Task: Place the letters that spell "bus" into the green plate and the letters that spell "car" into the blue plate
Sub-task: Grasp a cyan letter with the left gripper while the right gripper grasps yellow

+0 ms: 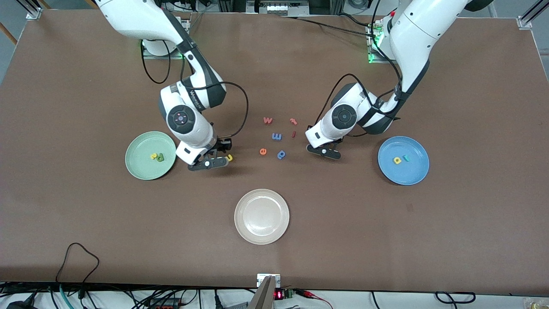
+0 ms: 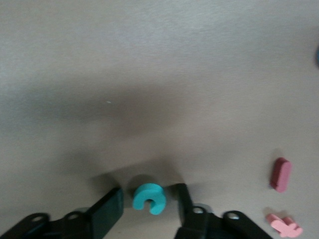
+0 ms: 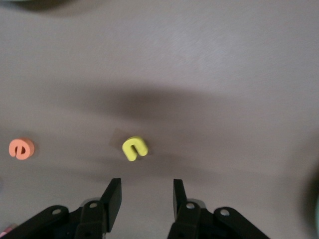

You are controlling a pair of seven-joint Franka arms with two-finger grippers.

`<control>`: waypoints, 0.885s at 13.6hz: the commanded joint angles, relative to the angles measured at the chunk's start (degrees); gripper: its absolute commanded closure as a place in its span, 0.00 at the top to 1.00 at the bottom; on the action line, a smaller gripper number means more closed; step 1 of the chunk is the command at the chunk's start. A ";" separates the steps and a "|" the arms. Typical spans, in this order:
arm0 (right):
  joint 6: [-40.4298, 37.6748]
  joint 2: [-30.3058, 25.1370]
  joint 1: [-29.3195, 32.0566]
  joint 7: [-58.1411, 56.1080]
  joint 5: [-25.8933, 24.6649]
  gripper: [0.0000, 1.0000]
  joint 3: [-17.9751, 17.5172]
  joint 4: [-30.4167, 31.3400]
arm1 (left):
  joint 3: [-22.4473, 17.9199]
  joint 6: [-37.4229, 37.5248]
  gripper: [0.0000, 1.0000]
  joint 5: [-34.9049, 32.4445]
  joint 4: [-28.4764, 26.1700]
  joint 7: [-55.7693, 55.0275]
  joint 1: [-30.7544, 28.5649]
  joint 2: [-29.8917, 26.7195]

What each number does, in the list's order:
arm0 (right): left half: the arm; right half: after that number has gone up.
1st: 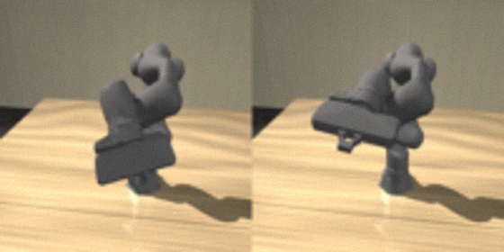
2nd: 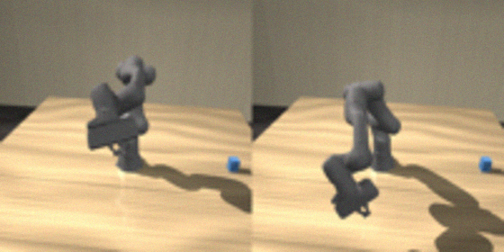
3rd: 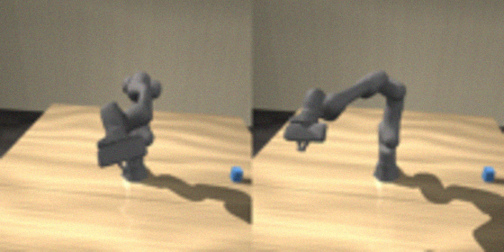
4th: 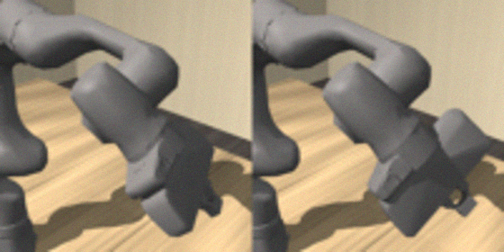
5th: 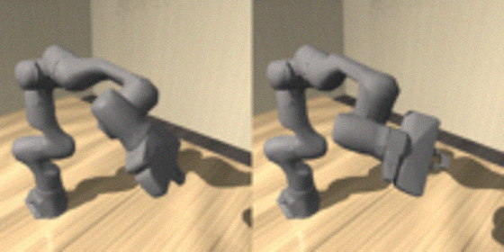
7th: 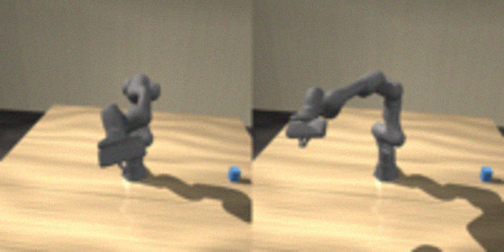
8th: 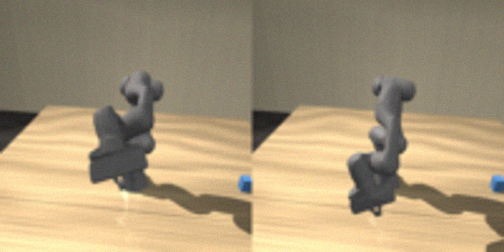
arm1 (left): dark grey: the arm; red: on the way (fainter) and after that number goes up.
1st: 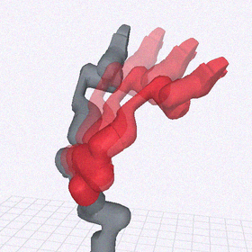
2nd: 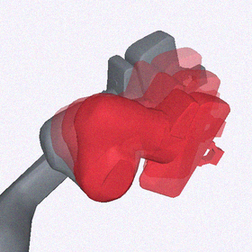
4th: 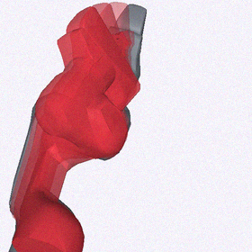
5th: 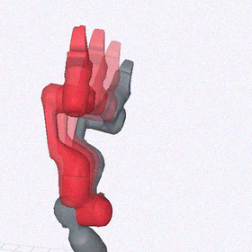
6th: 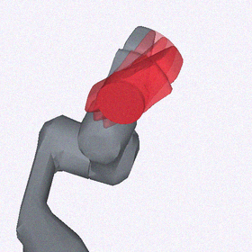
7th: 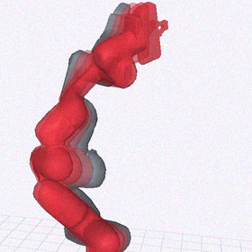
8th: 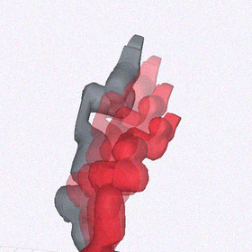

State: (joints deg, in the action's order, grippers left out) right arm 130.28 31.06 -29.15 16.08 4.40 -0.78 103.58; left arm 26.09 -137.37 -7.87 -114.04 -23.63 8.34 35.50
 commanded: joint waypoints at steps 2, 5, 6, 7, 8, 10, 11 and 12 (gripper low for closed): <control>4.79 3.74 -2.22 0.27 -0.26 0.41 0.43 -1.72 | -0.51 -0.53 0.45 -1.27 -0.84 -0.10 0.18 0.45; 5.85 4.63 -2.92 0.27 -0.35 0.41 0.43 -1.72 | -0.51 -0.70 0.37 -1.27 -0.84 -0.10 0.45 0.89; 5.94 4.63 -2.84 -0.08 -0.35 0.42 0.43 -1.72 | -0.51 -0.70 0.33 -1.36 -0.84 -0.10 0.45 0.89; 5.95 4.63 -2.84 -0.26 -0.61 0.42 0.43 -1.72 | -0.51 -0.70 0.28 -1.36 -0.84 -0.10 0.45 0.89; 6.03 4.63 -2.75 -0.17 -2.27 0.42 0.43 -1.72 | -0.51 -0.70 0.22 -1.36 -0.84 -0.10 0.45 0.97; 6.03 4.71 -2.31 -0.17 -4.04 0.42 0.52 -1.72 | -0.51 -0.53 0.16 -1.36 -0.84 -0.10 0.01 0.63; 6.12 4.98 -2.22 -0.17 -4.04 0.42 0.52 -1.72 | -0.51 0.26 0.15 -1.36 -0.75 -0.10 -0.51 0.01; 6.30 5.33 -2.31 -0.08 -4.04 0.42 0.52 -1.63 | -0.43 2.61 0.13 -1.36 -0.66 -0.10 -1.30 -1.56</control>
State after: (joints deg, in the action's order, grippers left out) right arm 136.38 35.35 -31.52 15.97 1.19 -0.28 102.78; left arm 26.54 -137.42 -7.86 -113.94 -23.68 8.34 35.35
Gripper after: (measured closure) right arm 0.573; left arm 0.692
